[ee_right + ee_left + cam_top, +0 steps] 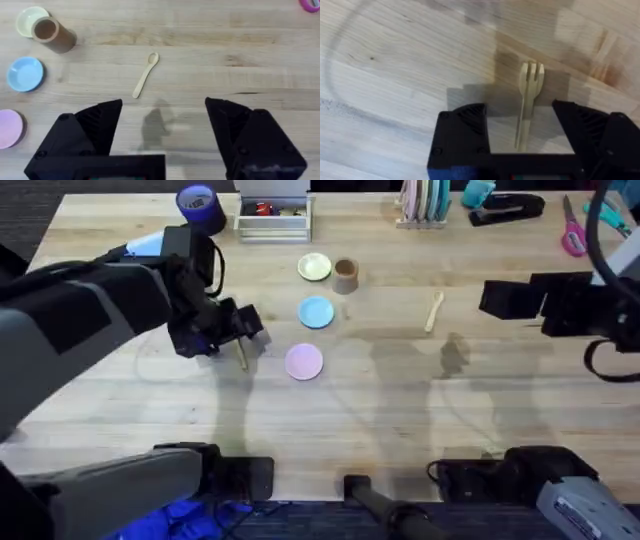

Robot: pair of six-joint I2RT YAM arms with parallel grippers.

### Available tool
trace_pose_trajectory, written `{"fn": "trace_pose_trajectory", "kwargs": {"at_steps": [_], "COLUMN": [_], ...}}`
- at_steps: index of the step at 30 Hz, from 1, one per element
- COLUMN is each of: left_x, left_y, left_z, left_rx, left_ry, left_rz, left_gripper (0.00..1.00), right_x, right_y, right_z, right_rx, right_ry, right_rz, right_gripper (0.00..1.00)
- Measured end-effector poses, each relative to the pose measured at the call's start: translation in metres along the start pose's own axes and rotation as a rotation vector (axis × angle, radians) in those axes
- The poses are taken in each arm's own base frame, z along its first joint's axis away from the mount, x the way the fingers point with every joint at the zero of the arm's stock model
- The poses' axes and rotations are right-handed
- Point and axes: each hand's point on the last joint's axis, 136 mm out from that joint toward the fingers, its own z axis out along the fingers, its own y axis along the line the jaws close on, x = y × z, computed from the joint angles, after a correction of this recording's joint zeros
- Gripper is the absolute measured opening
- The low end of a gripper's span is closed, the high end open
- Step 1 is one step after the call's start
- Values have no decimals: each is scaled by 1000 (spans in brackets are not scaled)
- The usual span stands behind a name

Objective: Pick up a utensil and set it on the pink plate, then put the other utensil in the container.

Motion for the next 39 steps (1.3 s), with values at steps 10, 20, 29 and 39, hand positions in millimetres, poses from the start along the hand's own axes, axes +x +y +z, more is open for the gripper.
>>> {"fn": "trace_pose_trajectory", "kwargs": {"at_steps": [10, 20, 29, 39], "left_x": [-6, -5, -5, 8], "left_y": [-8, -13, -12, -8], "left_z": [1, 1, 1, -6], "left_rx": [42, 67, 65, 37], "left_ry": [-21, -16, -12, 69], "left_rz": [-9, -12, -12, -9], "left_gripper": [232, 119, 98, 59], "right_x": [0, 0, 0, 0], "right_y": [0, 0, 0, 0], "right_z": [0, 0, 0, 0], "right_rx": [0, 0, 0, 0], "right_ry": [0, 0, 0, 1], "right_rz": [0, 0, 0, 0], "right_gripper": [997, 997, 998, 998]}}
